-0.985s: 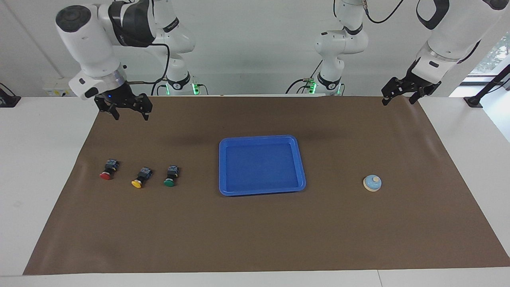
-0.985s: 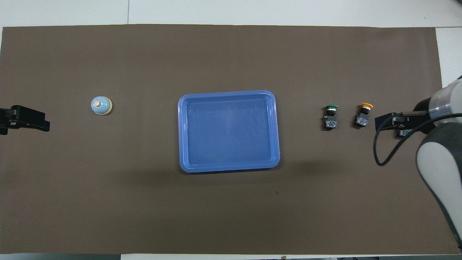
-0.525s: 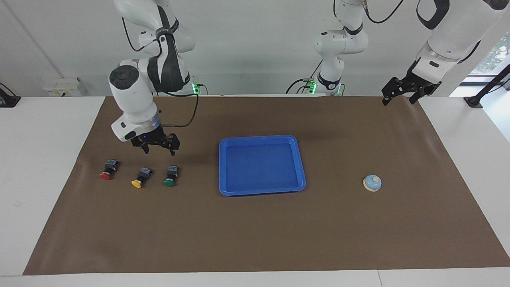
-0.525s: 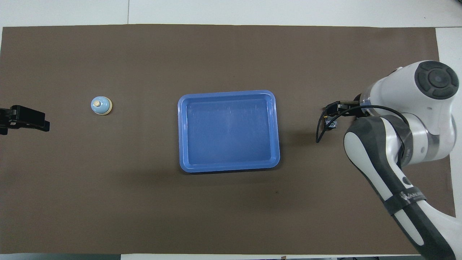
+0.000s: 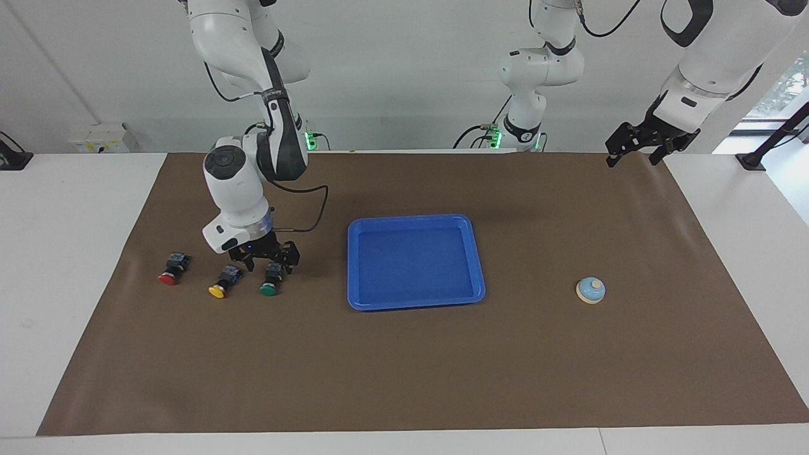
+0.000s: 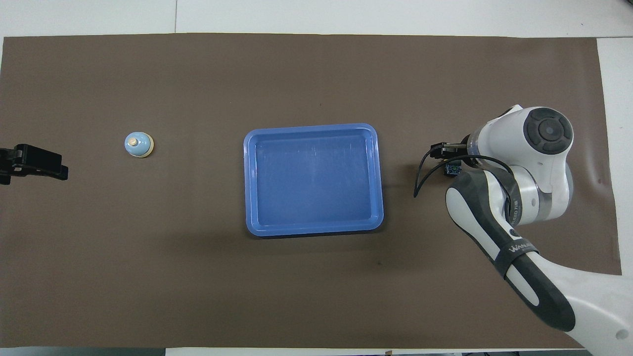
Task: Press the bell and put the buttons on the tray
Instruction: 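Reach the right gripper to the green button and grasp it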
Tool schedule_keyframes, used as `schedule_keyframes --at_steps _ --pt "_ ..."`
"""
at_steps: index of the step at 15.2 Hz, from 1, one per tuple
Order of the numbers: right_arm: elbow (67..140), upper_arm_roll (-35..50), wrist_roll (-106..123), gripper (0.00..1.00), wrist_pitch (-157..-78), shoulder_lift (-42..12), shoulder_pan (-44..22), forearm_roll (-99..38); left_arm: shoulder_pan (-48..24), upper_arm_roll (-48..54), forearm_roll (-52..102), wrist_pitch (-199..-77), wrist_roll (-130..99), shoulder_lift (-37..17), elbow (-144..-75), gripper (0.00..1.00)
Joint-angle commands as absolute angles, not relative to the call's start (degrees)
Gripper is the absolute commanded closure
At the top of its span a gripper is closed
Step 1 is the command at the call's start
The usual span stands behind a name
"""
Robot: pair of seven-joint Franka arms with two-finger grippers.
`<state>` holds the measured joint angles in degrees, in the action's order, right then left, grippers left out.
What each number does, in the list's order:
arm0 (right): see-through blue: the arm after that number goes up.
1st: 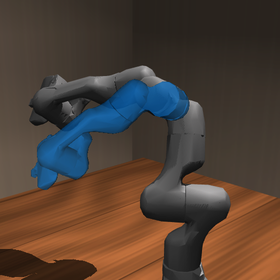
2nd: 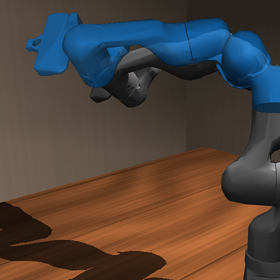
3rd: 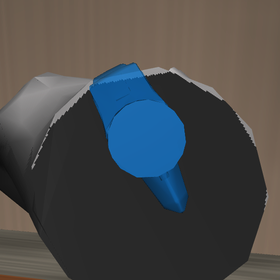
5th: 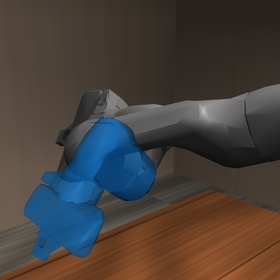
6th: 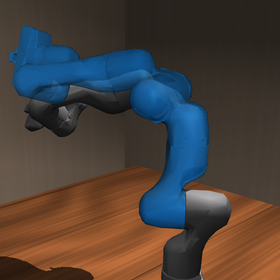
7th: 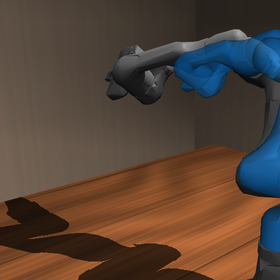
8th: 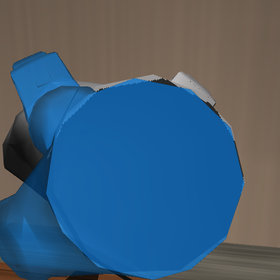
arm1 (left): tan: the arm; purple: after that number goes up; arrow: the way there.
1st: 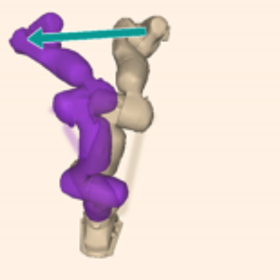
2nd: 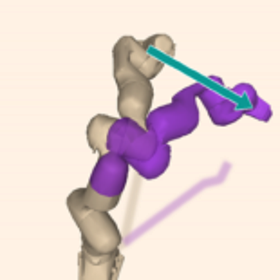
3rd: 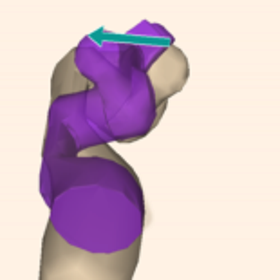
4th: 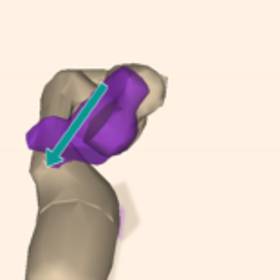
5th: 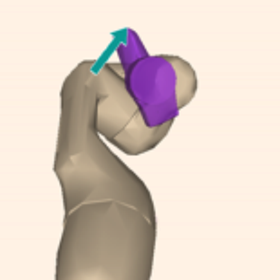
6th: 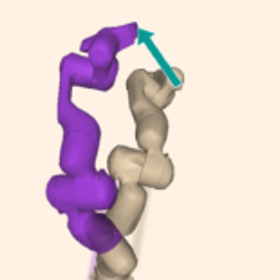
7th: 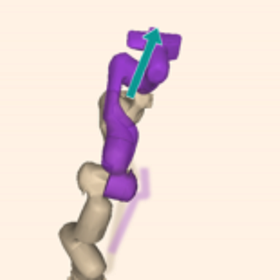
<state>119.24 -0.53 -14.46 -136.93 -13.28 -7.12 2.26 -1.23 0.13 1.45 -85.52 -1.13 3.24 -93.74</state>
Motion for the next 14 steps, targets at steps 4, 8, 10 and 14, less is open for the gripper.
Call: schedule_keyframes --at_steps 4,8,10,14 --pt "119.44 -0.44 -15.29 0.0 -140.98 -16.44 -6.94 2.2 -1.32 -0.09 1.93 -84.55 -1.41 3.69 -93.6 0.0" --pt "119.62 -0.44 -15.21 0.0 -139.93 -16.35 -6.94 2.2 -1.32 -0.09 1.93 -84.55 -1.41 3.69 -93.6 0.0" --pt "119.62 -0.44 -15.12 0.0 -138.26 -16.17 -6.94 2.2 -1.32 -0.09 1.93 -84.55 -1.41 3.69 -93.6 0.0" --pt "119.53 -0.53 -14.85 0.03 -138.78 -16.26 -6.42 2.2 -1.32 -0.09 1.93 -84.55 -1.41 3.69 -93.6 0.0"
